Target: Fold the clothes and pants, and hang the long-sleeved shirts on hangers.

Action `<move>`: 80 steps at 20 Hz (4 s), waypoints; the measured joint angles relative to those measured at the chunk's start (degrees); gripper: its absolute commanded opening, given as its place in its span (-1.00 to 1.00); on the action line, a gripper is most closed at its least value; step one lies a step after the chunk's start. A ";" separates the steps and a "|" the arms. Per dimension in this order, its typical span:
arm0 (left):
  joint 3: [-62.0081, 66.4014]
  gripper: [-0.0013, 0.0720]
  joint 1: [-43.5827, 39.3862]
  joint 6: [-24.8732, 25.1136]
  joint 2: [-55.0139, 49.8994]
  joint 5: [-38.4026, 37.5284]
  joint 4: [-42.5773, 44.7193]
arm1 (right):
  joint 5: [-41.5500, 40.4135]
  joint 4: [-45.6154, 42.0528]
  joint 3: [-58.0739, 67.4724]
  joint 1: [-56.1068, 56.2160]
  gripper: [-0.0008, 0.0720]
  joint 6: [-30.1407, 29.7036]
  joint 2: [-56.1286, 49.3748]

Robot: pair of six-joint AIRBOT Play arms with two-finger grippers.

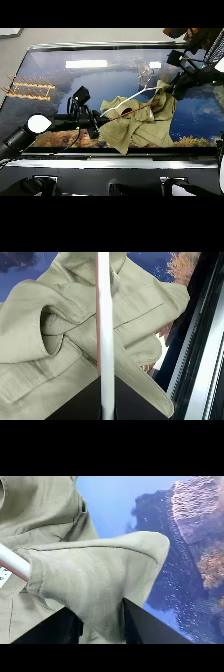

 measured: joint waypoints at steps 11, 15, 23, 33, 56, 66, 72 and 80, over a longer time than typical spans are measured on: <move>0.02 0.54 5.90 -18.88 0.17 0.17 0.85 | 4.22 -7.72 0.00 0.00 -0.91 5.79 9.33; 0.02 0.54 11.23 -34.27 -0.37 -1.20 8.96 | 5.18 -9.40 0.00 0.00 -0.91 7.15 11.15; 2.71 0.54 1.29 -44.00 -12.52 7.02 15.15 | 5.33 -9.62 0.00 -0.02 -0.91 10.01 11.89; 23.47 0.54 -8.66 -45.11 -34.27 13.29 28.17 | 5.01 -9.66 0.00 -0.02 -0.91 10.95 11.89; 40.09 0.69 -0.98 -49.75 -43.08 1.42 30.01 | 5.55 -8.59 0.00 -0.02 -0.91 20.20 16.79; 40.24 0.68 -4.74 -45.18 -42.80 -6.34 30.86 | 5.68 -9.62 -0.07 -0.02 -0.91 21.14 16.87; 40.24 0.44 -6.99 -45.81 -46.66 -2.08 34.23 | 5.64 -9.84 -0.09 -0.02 -0.91 22.23 16.35; 42.14 -0.91 -4.35 -54.88 -49.24 5.92 34.88 | 7.69 -9.81 -0.09 -0.02 -0.91 22.64 16.31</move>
